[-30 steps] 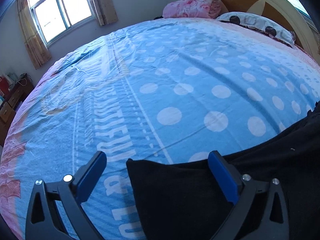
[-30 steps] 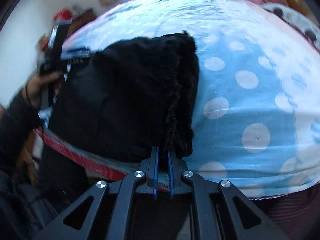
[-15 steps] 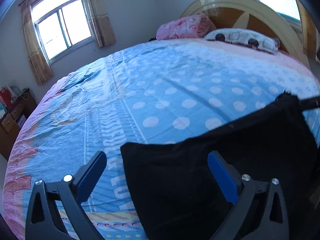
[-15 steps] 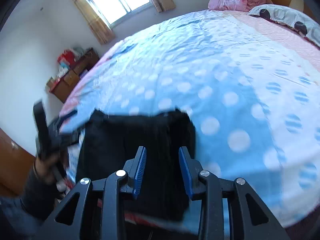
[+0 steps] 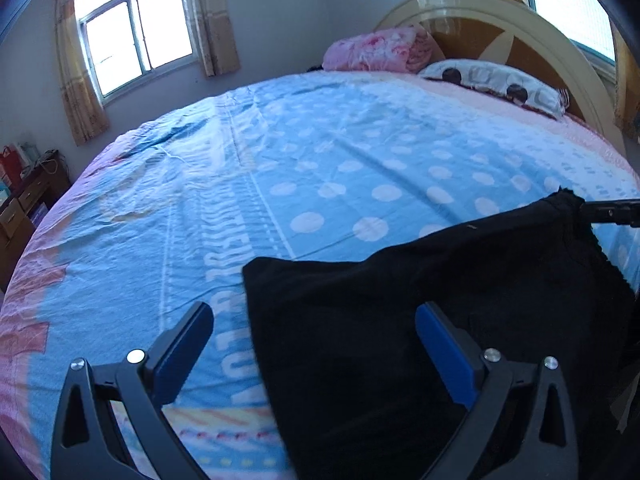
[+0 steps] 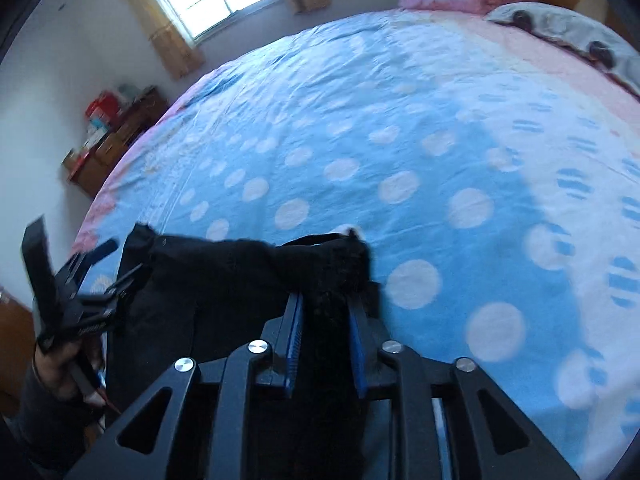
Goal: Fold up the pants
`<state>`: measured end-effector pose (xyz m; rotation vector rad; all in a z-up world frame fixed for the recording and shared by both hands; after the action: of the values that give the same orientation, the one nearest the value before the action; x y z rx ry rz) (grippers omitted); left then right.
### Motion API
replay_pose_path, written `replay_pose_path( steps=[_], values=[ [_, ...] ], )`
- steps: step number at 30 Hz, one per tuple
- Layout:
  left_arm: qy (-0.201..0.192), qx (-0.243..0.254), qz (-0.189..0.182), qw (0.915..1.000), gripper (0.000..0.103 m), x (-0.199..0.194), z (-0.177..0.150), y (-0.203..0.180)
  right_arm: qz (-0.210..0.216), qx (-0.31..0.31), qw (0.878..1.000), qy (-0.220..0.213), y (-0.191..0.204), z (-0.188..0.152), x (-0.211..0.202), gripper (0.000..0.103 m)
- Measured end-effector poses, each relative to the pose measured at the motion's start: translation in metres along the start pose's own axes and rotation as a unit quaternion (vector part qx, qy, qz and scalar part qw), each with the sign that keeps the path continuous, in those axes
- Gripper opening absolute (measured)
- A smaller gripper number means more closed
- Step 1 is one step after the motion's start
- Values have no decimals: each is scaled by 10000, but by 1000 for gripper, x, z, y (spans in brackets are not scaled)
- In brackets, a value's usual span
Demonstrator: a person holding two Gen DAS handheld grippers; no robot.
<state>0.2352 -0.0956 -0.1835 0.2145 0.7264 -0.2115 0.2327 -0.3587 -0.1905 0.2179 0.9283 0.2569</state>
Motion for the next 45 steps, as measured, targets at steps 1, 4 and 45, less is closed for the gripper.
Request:
replay_pose_path(
  steps=[1, 4, 45],
  values=[
    [-46, -102, -25, 9999, 103, -8, -2, 3, -113, -62, 9998, -168, 2, 3, -11, 33],
    [13, -141, -1, 9999, 103, -8, -8, 3, -184, -302, 9971, -669, 19, 15, -34, 34],
    [495, -686, -323, 9959, 103, -43, -98, -20, -401, -1690, 9846, -214, 80, -102, -25, 54]
  ],
)
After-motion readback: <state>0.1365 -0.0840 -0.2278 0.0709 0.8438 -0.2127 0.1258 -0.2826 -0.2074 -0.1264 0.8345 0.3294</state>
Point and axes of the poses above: each gripper's, at about its wrist camera, not at the fingertips, and x roughly the way its jaws point, y to its left, z to its top, the point moved 10 cm from there along x, roughly the way its jaws point, and after that the axes turned 1 degree about z, right-handed, at the moved point
